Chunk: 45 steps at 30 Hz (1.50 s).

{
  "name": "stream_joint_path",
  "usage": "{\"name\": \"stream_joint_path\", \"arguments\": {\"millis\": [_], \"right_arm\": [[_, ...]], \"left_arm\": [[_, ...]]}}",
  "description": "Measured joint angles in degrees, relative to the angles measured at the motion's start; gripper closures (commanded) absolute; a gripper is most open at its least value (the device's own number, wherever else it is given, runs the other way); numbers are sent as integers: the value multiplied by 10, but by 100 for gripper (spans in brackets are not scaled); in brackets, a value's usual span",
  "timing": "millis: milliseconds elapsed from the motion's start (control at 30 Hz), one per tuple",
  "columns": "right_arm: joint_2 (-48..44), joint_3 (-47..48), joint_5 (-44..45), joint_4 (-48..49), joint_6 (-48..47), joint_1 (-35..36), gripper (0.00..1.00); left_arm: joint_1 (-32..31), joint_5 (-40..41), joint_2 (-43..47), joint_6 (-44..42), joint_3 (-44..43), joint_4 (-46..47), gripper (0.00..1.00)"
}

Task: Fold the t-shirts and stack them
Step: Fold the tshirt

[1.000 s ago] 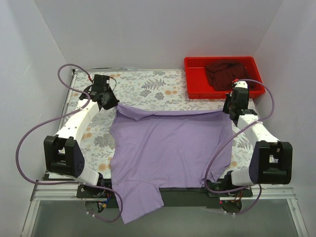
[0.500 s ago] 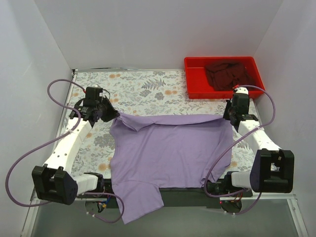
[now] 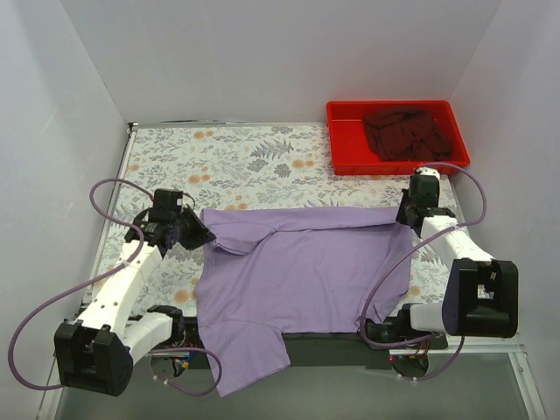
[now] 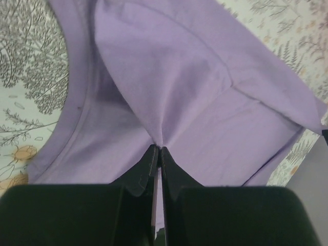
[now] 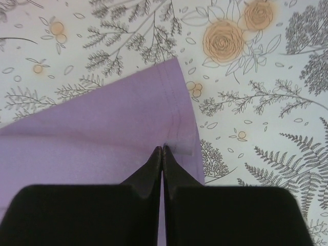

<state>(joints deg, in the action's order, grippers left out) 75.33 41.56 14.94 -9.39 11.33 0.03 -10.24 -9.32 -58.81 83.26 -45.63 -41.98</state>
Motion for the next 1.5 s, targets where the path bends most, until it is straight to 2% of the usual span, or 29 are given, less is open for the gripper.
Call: {"name": "stream_joint_path", "arguments": {"millis": [67, 100, 167, 267, 300, 367, 533, 633, 733, 933, 1067, 1200, 1367, 1500], "right_arm": [[17, 0, 0, -5, 6, -5, 90], [28, 0, -1, -9, 8, -7, 84], [47, 0, -1, -19, 10, -8, 80], [57, 0, -2, -42, 14, -8, 61], [56, 0, -4, -47, 17, -8, 50], [51, 1, -14, -53, 22, -8, 41], [5, 3, -100, -59, 28, -8, 32], [-34, 2, -160, -56, 30, 2, 30], [-76, -4, -198, -43, 25, 51, 30], [-97, -9, -227, 24, 13, 250, 35], [-23, 16, -231, 62, 2, 365, 40], [81, 89, -220, 83, -24, 454, 41], [190, 177, -204, 124, -64, 531, 45], [269, 236, -196, 141, -88, 563, 49]], "left_arm": [[0, -4, 10, 6, 29, 0, 100], [0, -6, 14, 10, 40, 1, 100], [0, -12, 22, 15, 55, 1, 100], [0, -18, 41, 19, 68, 1, 100], [0, -19, 50, 21, 71, 0, 100], [0, -25, 68, 24, 74, 0, 100], [0, -42, 75, 32, 74, 14, 100], [0, -48, 51, 30, 73, 26, 100], [0, -45, 9, 19, 60, 35, 100], [0, -5, -103, -16, -32, 62, 100], [0, 29, -195, -39, -99, 98, 100], [0, 45, -277, -59, -140, 123, 100], [0, 60, -351, -81, -158, 136, 100], [0, 71, -391, -96, -188, 137, 100]]}}
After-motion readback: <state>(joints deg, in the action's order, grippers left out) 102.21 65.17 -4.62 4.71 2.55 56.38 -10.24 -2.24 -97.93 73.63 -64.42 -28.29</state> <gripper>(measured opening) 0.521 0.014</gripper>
